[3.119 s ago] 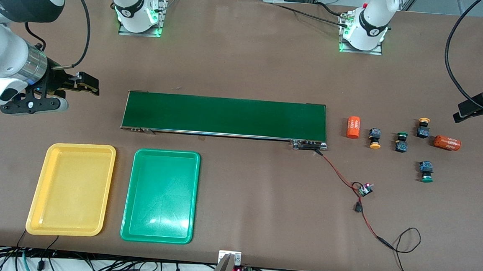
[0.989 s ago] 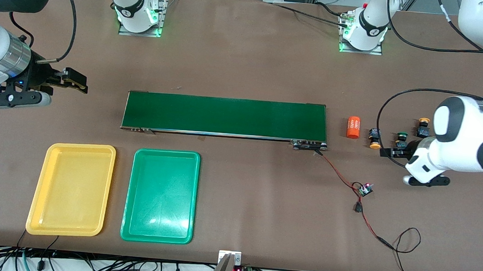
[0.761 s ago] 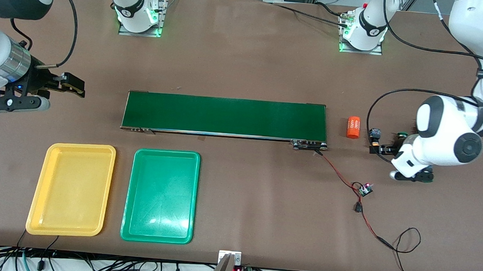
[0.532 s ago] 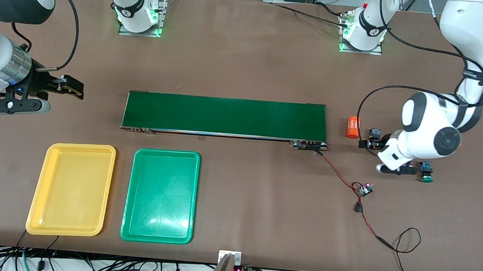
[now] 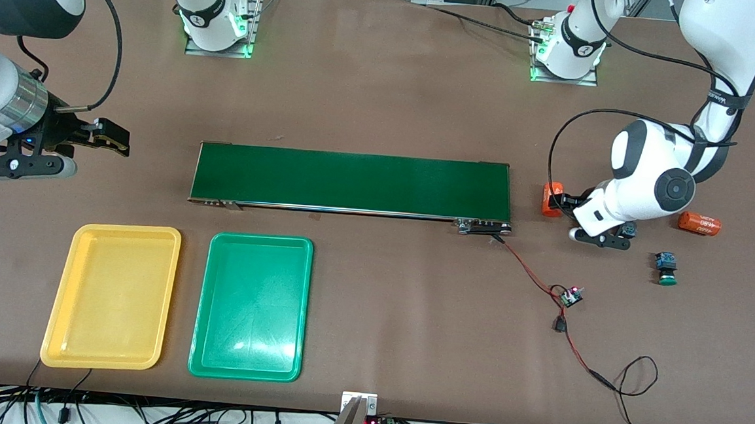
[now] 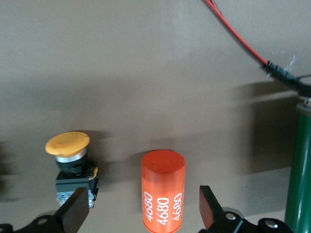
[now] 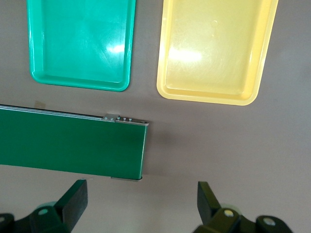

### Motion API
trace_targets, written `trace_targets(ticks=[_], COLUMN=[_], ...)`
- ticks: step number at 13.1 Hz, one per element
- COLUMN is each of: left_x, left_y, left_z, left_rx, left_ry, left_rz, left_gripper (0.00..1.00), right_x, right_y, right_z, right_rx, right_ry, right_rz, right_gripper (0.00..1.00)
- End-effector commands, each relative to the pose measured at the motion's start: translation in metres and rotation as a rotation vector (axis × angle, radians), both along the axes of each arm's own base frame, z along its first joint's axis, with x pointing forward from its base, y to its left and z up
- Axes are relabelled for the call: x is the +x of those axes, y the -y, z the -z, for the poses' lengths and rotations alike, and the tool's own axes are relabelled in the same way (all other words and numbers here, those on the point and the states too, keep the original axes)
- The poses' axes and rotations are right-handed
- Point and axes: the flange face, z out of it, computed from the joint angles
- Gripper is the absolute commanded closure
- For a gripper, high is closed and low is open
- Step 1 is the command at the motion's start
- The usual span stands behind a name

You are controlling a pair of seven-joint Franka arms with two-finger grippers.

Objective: Sort buttons by color to trays
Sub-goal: 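Grasp the orange battery with the left gripper and lift it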

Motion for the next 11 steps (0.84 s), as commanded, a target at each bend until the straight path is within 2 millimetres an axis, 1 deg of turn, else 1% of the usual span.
trace_targets(ticks=[1,2,4,6,8,11], left_x=[-0.013,-0.018,-0.024,-0.026,-0.026,-0.031], left_y=[0.004,0.005,0.004,0.004,0.003,-0.003], left_z=[0.003,0.01,0.015,0.024,0.032,0.04], left_rx=[-0.015,-0.015,-0.014,-0.019,-0.023,-0.025], left_ry=[0.038,0.039,0.037,0.038,0.034,0.014], left_rz=[0.033,0.034,0.033,0.044,0.039,0.025], left_gripper=[0.0,0.0,0.0,0.0,0.0,0.0], right_x=[0.0,0.0,0.0,0.0,-0.001,-0.003], right_y=[0.0,0.0,-0.001,-0.001,-0.007,-0.012], right_z=[-0.002,-0.001,-0.001,-0.001,-0.001,-0.001], right_rx=[-0.012,-0.012,-0.012,-0.012,-0.012,-0.012], right_ry=[0.01,0.008,0.007,0.007,0.007,-0.001], right_rz=[0.003,0.003,-0.002,-0.002,-0.01,-0.022], right_gripper=[0.0,0.0,0.0,0.0,0.0,0.0])
